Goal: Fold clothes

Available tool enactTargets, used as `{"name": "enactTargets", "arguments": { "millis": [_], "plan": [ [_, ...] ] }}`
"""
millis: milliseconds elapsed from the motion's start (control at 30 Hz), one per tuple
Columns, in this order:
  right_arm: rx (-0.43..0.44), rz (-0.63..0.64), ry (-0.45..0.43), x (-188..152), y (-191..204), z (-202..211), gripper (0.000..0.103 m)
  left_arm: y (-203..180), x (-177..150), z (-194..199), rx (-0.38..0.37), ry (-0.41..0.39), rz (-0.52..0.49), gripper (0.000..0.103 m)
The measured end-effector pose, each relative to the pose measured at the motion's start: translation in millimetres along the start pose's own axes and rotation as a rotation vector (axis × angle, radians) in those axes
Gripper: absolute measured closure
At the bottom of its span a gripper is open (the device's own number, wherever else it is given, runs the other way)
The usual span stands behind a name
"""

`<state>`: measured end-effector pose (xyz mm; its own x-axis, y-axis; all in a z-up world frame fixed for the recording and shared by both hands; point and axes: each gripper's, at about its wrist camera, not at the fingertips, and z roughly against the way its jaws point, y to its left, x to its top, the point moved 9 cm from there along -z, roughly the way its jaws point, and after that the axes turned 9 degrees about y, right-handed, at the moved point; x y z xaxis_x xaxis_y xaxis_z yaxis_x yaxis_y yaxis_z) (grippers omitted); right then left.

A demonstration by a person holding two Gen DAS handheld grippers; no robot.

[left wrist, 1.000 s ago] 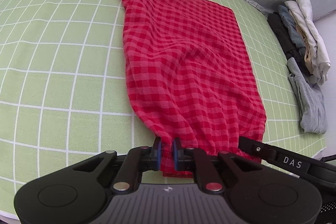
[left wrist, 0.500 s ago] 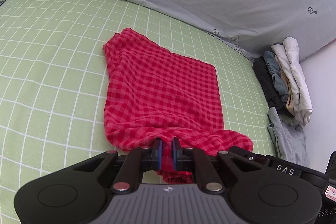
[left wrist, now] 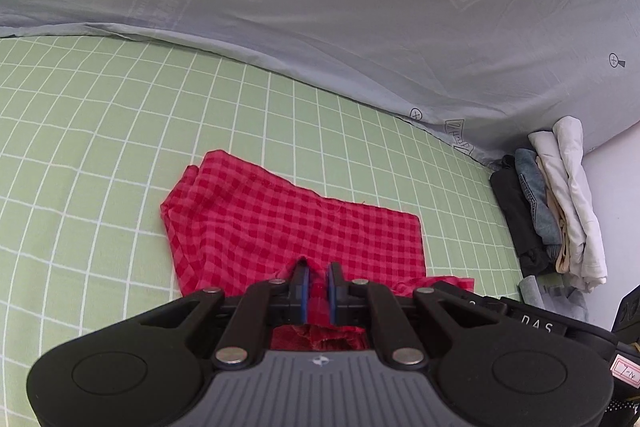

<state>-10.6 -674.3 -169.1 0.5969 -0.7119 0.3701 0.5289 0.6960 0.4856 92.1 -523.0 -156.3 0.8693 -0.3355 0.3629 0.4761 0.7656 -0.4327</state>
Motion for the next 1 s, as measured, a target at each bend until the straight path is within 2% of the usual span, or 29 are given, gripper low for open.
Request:
{"name": "enactTargets", "arguments": {
  "millis": [133,167,200,233,267,300,367,433,500,667,800,900,1000],
  "plan": [
    [-0.012,-0.012,0.006,36,-8,-45,0.089,15,44,-34,-0.006,0.000,0.004,0.089],
    [-0.034,-0.007,0.008,41,-13,-57,0.082,19,53,-41,-0.005,-0.001,0.012,0.083],
    [-0.060,0.002,0.009,44,-17,-66,0.074,25,59,-45,0.003,-0.011,0.016,0.070],
    [-0.092,0.019,0.005,49,-20,-75,0.069,30,65,-48,0.015,-0.025,0.019,0.064],
    [-0.120,0.038,-0.001,53,-22,-81,0.056,36,70,-48,0.026,-0.049,0.021,0.053],
    [-0.149,0.057,-0.010,57,-24,-84,0.037,42,72,-45,0.039,-0.074,0.026,0.044],
    [-0.190,0.080,-0.049,58,-29,-81,0.018,55,72,-39,0.063,-0.112,0.035,0.041],
    [-0.215,0.103,-0.081,55,-34,-76,0.014,66,68,-34,0.084,-0.125,0.031,0.040],
    [-0.236,0.130,-0.097,52,-37,-70,0.001,71,59,-30,0.097,-0.119,-0.015,0.040],
    [-0.318,0.169,-0.094,37,-42,-59,0.001,52,26,-31,0.115,-0.070,-0.207,0.037],
    [-0.343,0.124,-0.079,25,-53,-54,0.000,40,5,-47,0.124,-0.018,-0.256,0.037],
    [-0.374,0.127,-0.053,19,-60,-54,0.000,30,1,-52,0.136,-0.013,-0.299,0.037],
    [-0.398,0.131,-0.099,21,-64,-40,0.000,16,0,-59,0.153,-0.016,-0.387,0.036]
  ]
}}
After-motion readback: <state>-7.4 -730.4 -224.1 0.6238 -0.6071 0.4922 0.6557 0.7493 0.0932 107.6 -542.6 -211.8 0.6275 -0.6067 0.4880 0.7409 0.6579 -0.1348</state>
